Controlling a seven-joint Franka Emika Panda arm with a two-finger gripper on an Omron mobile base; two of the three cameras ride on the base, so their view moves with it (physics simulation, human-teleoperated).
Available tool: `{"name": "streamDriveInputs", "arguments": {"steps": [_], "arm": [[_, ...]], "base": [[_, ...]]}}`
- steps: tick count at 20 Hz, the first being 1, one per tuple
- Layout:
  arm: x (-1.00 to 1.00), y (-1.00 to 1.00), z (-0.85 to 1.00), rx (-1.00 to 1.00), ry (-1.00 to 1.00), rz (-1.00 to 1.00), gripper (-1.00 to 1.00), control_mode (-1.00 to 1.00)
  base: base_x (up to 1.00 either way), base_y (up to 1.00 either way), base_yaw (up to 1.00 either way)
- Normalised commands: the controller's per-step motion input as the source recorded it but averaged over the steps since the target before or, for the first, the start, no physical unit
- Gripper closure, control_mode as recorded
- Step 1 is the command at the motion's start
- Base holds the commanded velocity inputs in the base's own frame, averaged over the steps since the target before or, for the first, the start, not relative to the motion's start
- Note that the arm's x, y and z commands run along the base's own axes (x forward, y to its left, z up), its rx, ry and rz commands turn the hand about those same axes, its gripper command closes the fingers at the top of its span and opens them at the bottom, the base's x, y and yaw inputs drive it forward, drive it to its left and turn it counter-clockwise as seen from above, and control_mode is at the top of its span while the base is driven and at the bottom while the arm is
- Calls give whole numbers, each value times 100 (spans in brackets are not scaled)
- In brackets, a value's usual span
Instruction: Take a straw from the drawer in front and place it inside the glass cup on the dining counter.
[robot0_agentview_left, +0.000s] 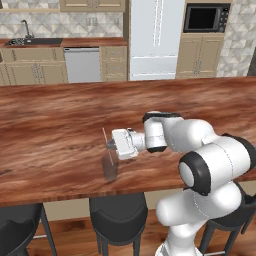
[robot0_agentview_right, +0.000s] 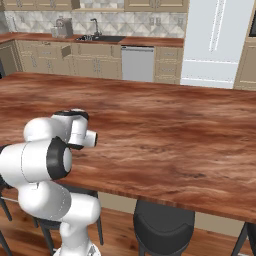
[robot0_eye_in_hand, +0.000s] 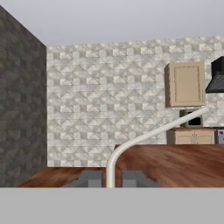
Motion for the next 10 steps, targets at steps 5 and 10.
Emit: {"name": "streamDriveInputs", "arguments": {"steps": [5, 10], "arm": [[0, 0, -10, 0, 0, 0, 100, -100], [0, 0, -12, 0, 0, 0, 100, -100]], "base": [[0, 0, 0], [0, 0, 0]]}}
